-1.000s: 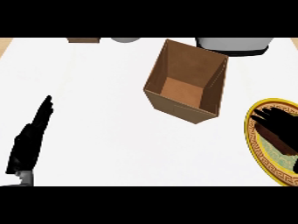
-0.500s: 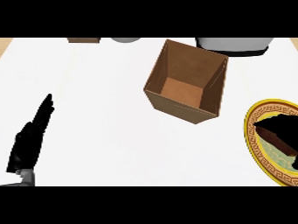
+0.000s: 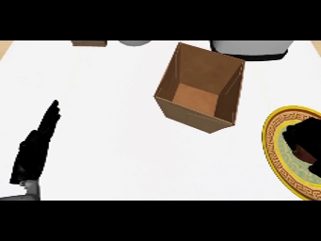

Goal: Pick the sweet potato from the plate and place it in the cardboard box

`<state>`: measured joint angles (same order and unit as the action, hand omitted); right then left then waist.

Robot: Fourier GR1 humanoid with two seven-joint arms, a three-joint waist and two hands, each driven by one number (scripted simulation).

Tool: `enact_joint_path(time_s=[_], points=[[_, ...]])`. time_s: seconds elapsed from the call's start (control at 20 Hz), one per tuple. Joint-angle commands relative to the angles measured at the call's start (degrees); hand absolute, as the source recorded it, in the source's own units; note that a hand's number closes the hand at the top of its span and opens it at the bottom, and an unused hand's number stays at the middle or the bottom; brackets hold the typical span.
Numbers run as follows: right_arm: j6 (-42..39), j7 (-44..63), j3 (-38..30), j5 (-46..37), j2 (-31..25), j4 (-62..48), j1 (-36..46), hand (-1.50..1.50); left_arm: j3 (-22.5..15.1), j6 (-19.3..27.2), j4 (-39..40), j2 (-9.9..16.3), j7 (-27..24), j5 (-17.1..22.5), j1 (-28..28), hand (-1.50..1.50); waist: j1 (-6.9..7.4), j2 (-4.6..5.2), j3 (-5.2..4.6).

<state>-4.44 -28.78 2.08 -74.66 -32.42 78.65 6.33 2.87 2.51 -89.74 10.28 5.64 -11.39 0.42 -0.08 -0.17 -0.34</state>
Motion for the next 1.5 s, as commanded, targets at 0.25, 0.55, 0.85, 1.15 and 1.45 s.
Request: enact_joint_path(time_s=[0.25,0.55,0.85,1.15,1.45], points=[[-3.1,-7.9,-9.7,9.9,-0.1,-22.8,19.6,1.5,0.1,-1.1,0.7,0.2,0.9,0.2,-3.9,0.0,3.02,1.02,0.51],[1.2,-15.6,-15.4,11.7,-5.7,-40.4,32.3,1.5,0.4,-2.4,1.6,0.8,-3.2,0.7,-0.6,0.0,2.68,0.92,0.47],[-8.2,-23.2,-18.4,17.9,-7.8,-43.7,39.4,1.5,1.0,-1.5,2.7,0.2,-1.8,0.2,-1.1,0.0,1.39,0.43,0.38],[-20.4,-27.4,-21.9,27.8,-3.1,-43.5,44.2,1.5,-1.3,1.3,2.6,-2.6,-1.4,-2.2,-1.8,0.0,0.35,0.08,0.31],[-27.3,-25.8,-20.2,33.3,-1.6,-40.2,47.8,1.5,1.5,-1.8,-0.6,0.8,1.2,0.5,-0.7,0.0,0.26,-0.22,0.3]])
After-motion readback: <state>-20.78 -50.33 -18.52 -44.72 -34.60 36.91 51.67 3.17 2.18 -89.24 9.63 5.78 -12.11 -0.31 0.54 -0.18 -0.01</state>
